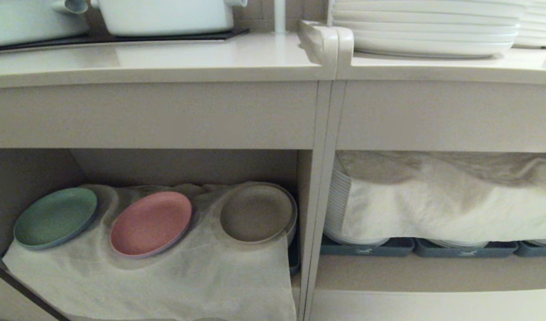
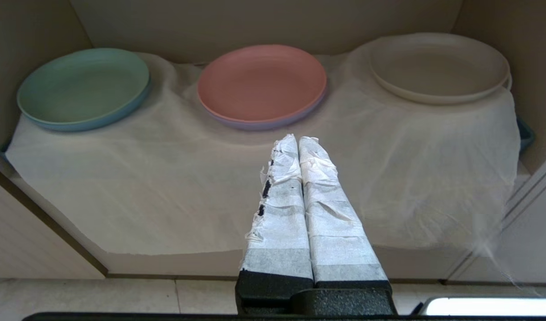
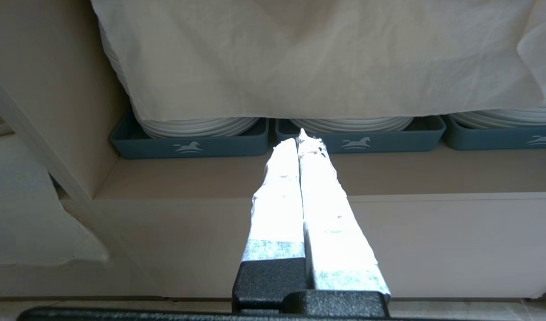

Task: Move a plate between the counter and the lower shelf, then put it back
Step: Pick up the plate in the cupboard

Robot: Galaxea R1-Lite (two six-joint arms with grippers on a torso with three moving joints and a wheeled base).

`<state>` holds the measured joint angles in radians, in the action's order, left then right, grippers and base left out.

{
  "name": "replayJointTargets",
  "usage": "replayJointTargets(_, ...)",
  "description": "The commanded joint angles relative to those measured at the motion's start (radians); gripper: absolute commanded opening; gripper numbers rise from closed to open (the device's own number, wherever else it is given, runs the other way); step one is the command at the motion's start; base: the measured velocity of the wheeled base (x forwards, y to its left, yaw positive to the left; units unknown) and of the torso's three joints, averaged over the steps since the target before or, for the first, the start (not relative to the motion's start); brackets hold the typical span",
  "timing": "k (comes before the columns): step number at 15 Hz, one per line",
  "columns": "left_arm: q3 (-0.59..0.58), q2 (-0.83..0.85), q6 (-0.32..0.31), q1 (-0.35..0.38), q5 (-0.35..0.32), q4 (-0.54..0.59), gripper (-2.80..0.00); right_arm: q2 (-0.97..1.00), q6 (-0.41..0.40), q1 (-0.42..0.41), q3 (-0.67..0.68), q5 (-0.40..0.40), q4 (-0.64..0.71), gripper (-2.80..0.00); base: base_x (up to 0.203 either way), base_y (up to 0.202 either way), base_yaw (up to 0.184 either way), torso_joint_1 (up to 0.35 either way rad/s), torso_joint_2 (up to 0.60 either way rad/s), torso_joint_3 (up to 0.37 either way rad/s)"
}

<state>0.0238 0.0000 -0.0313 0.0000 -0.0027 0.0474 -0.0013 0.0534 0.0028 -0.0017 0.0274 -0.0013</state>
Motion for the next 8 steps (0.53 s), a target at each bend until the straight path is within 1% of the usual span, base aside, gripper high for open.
replayJointTargets(1, -0.001, 0.0, -0.001, 0.0, 0.0, -0.001, -2.8, 0.001, 0.0, 0.0, 0.0, 0.0, 0.0, -2.8, 0.0, 0.0, 0.0, 0.0, 0.0, 0.0)
replayJointTargets(8, -0.001, 0.0, 0.002, 0.0, -0.002, 0.0, -2.8, 0.001, 0.0, 0.0, 0.0, 0.0, 0.0, -2.8, 0.0, 0.0, 0.0, 0.0, 0.0, 0.0)
